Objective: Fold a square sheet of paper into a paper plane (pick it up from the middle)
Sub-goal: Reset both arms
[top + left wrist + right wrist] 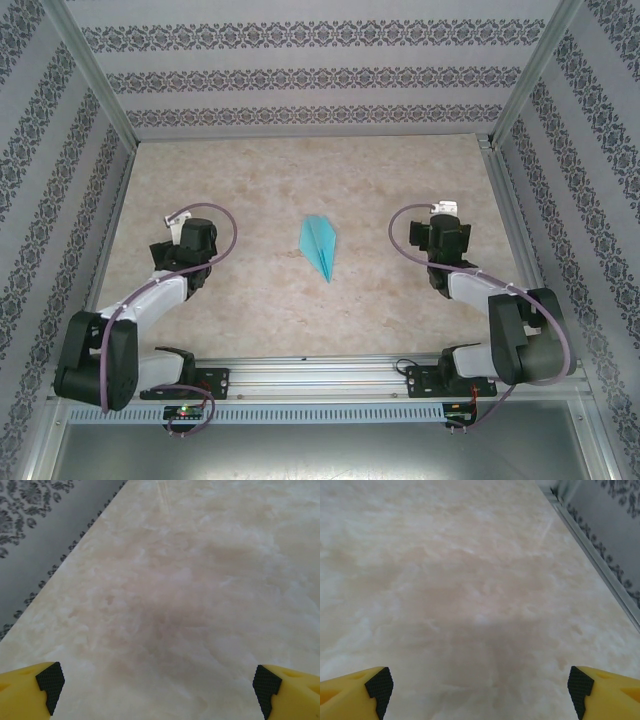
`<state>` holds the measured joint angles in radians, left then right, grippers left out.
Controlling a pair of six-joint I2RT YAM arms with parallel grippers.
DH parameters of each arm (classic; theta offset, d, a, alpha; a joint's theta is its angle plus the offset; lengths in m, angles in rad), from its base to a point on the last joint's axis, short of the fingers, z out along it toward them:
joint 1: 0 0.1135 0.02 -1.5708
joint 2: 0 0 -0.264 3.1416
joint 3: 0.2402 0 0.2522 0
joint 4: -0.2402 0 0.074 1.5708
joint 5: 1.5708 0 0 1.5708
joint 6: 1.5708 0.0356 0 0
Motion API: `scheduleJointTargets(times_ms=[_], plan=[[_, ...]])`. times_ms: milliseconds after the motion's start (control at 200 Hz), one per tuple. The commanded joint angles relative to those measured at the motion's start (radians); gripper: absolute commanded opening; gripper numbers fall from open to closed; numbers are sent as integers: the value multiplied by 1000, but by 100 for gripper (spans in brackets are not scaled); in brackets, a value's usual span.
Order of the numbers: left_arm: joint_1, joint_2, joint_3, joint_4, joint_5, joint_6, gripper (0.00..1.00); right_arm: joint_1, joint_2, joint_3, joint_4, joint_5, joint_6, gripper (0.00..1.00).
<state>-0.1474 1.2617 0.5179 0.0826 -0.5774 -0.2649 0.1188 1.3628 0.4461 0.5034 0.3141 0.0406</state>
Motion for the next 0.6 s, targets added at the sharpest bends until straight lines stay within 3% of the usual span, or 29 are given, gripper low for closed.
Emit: scheduleJointTargets(times_ms=[0,60,200,260,330,360,415,520,565,595], plan=[[27,53,-53,294,49,111,100,-16,54,-58,303,-128,-63,93],[33,78,-64,367,86,134,100,-25,84,-87,398,-164,-63,93],[62,128,-104,576,158,167,100,-56,115,-93,408,-244,-53,94],[76,166,-112,652,204,193,100,-62,179,-91,506,-206,-30,95],[84,218,-120,710,272,207,100,-73,131,-59,359,-223,-24,96],[85,237,-131,761,295,226,100,-74,136,-61,374,-226,-24,98],[85,239,-117,723,350,237,100,-75,157,-77,440,-220,-22,98],[99,328,-146,884,406,256,100,-74,140,-69,397,-201,-17,98],[107,288,-121,751,425,235,100,-71,147,-75,416,-199,-19,98],[119,306,-125,794,440,234,100,-73,139,-72,397,-196,-20,98]])
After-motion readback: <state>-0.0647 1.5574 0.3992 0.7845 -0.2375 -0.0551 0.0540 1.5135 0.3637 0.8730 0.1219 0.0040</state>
